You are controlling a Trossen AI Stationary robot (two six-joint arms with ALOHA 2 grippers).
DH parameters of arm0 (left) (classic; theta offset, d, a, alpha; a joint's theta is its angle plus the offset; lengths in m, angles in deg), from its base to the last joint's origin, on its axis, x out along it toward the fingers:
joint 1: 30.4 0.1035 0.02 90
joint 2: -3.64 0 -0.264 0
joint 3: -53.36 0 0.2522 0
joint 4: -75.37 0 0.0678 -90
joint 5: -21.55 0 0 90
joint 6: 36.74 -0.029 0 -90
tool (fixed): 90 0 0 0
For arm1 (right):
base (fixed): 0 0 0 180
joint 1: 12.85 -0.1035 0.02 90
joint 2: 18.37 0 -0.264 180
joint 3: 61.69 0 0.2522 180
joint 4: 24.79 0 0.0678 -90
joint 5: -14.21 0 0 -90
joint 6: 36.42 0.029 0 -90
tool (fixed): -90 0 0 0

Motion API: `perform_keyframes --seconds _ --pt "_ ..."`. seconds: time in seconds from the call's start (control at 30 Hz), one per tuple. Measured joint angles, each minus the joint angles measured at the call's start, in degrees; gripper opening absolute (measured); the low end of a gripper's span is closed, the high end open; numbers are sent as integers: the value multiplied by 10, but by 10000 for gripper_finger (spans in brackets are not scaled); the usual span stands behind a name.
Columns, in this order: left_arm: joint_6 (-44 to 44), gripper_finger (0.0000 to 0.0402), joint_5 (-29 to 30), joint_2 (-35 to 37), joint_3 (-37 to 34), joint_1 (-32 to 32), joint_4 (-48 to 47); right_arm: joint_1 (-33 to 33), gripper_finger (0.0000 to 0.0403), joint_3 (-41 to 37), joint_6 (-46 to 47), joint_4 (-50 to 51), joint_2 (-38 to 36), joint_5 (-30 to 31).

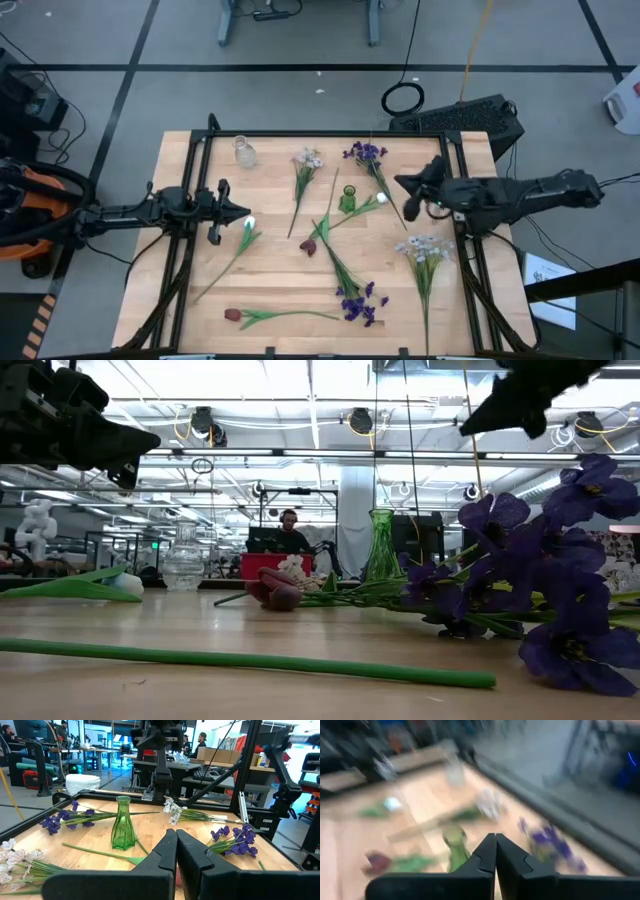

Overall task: Sort flowers into vase by color
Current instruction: Put the bottom white flowers into the green vase

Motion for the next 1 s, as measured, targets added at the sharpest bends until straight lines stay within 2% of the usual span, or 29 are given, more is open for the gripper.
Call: perform_keyframes --seconds 0.1,0.2,0.27,0.37,0.47,0.6,1.0 --pt "0 13 0 0 0 0 0 2 0 138 168 237 95 -6" --pt "0 13 0 0 0 0 0 2 0 245 349 450 174 -50" --pt "0 13 0 0 0 0 0 -1 0 290 438 545 211 -97" --pt "0 13 0 0 0 0 0 -9 1 312 546 610 243 -176" --pt "0 13 0 0 0 0 0 -26 10 298 591 612 254 -236" --pt "0 13 0 0 0 0 0 -74 40 257 655 575 254 -282" --pt "0 13 0 0 0 0 0 -246 169 106 874 334 265 -406"
